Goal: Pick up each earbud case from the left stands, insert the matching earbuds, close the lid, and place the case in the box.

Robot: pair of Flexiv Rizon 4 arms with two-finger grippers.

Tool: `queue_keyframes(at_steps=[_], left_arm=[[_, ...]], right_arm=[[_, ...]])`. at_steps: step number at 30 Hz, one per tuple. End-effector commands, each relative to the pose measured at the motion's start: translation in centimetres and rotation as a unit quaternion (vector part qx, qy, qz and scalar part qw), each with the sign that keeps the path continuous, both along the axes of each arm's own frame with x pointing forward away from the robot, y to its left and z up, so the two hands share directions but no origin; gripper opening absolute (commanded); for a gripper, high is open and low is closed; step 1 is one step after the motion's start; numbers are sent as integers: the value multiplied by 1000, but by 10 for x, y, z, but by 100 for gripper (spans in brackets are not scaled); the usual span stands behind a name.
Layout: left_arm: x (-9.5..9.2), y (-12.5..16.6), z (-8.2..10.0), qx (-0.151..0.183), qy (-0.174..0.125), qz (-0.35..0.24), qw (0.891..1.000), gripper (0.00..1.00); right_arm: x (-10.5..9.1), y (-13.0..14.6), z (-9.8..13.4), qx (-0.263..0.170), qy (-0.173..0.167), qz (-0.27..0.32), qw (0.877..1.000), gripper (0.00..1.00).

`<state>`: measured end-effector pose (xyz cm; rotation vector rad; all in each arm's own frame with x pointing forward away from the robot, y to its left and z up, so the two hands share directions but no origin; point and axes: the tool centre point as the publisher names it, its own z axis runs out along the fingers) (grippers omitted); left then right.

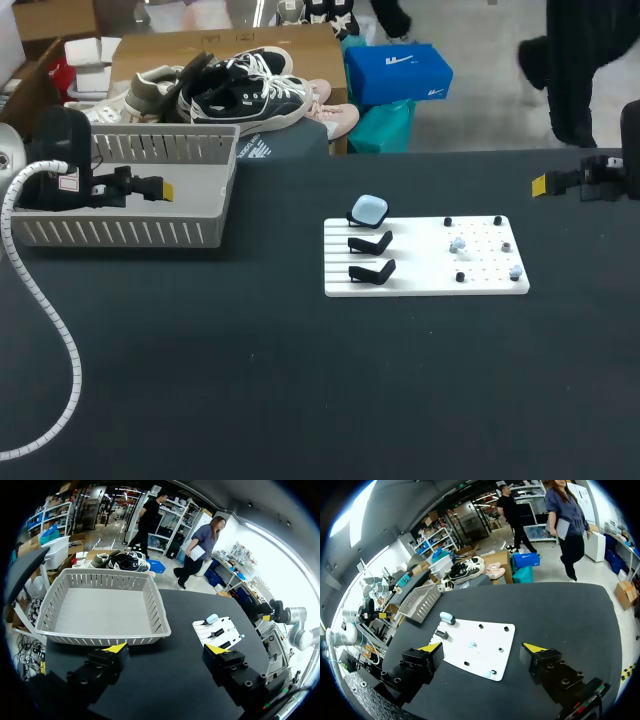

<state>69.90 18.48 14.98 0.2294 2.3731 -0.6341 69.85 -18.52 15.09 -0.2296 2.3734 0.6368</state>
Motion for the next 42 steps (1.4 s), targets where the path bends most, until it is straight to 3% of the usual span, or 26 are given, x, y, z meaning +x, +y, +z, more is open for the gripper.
queue_keyframes(at_steps=[1,24,29,36,40,42], left_arm=[[1,0,1,1,2,0,1000,100],[1,0,1,1,2,0,1000,100],[5,-9,1,40,-29,-65,997,100],[17,-26,14,51,-89,-186,977,100],[29,-41,21,63,-128,-257,956,100],[37,-50,20,97,-145,-280,944,100]], right_arm=[[1,-1,-1,1,0,2,1000,100],[1,-1,-1,1,0,2,1000,100],[1,-1,-1,1,0,2,1000,100],[1,-1,-1,1,0,2,1000,100],[1,-1,-1,1,0,2,1000,100],[1,-1,-1,1,0,2,1000,100]])
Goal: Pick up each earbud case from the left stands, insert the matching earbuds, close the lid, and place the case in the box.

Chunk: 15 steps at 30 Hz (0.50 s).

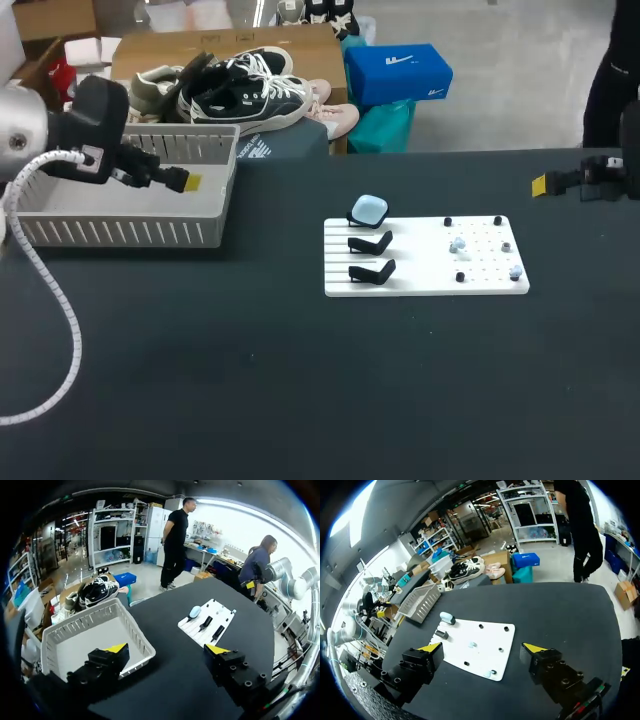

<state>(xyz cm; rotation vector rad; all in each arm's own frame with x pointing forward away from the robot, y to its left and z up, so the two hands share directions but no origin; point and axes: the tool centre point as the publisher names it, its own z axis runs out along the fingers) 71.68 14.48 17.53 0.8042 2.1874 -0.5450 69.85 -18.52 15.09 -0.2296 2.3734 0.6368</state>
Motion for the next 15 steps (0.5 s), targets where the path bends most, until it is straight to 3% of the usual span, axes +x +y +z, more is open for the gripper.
queue_keyframes(at_steps=[1,10,15], left_arm=[[23,-15,-5,15,-40,-110,993,100],[48,-52,-2,14,-80,-245,966,100],[61,-73,-12,22,-95,-293,951,100]], right_arm=[[1,-1,-1,1,0,2,1000,100],[1,-1,-1,1,0,2,1000,100],[1,-1,-1,1,0,2,1000,100]])
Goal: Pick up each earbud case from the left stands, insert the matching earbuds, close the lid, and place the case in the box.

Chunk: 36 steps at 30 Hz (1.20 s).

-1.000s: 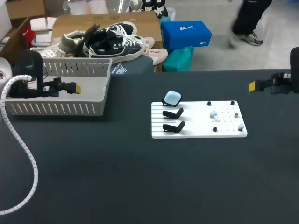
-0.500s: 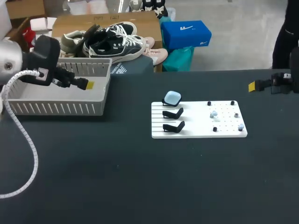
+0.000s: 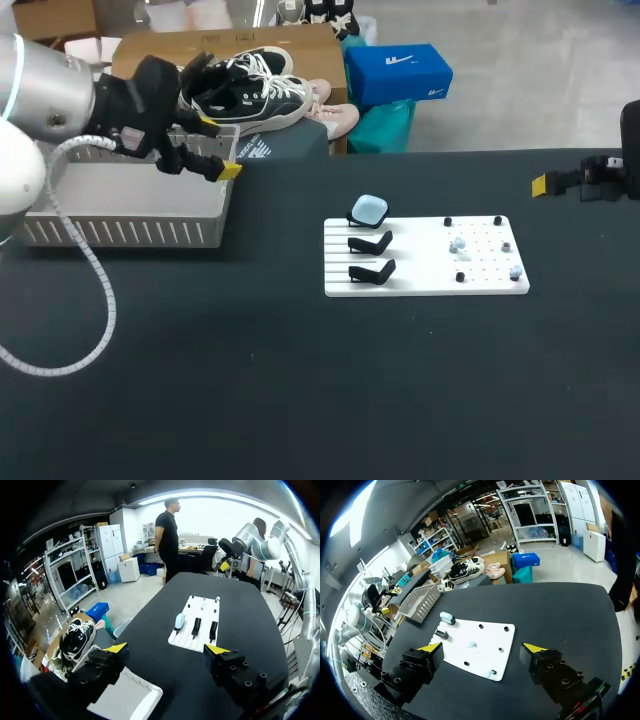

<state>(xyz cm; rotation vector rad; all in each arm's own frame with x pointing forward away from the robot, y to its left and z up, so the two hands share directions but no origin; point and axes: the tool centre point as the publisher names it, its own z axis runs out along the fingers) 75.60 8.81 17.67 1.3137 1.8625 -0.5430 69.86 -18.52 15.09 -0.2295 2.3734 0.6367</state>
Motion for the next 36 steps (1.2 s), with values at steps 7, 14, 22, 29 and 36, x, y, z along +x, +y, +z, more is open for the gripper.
queue_keyframes(at_steps=[7,14,22,29,36], left_arm=[[30,-42,-32,-4,22,-133,991,100],[28,-70,-53,-16,42,-158,986,100],[23,-97,-76,-25,45,-173,984,100],[26,-112,-97,-28,26,-142,989,100],[30,-121,-111,-29,17,-137,990,73]], right_arm=[[1,-1,-1,1,0,2,1000,100],[1,-1,-1,1,0,2,1000,100],[1,-1,-1,1,0,2,1000,100],[1,-1,-1,1,0,2,1000,100],[1,-1,-1,1,0,2,1000,100]])
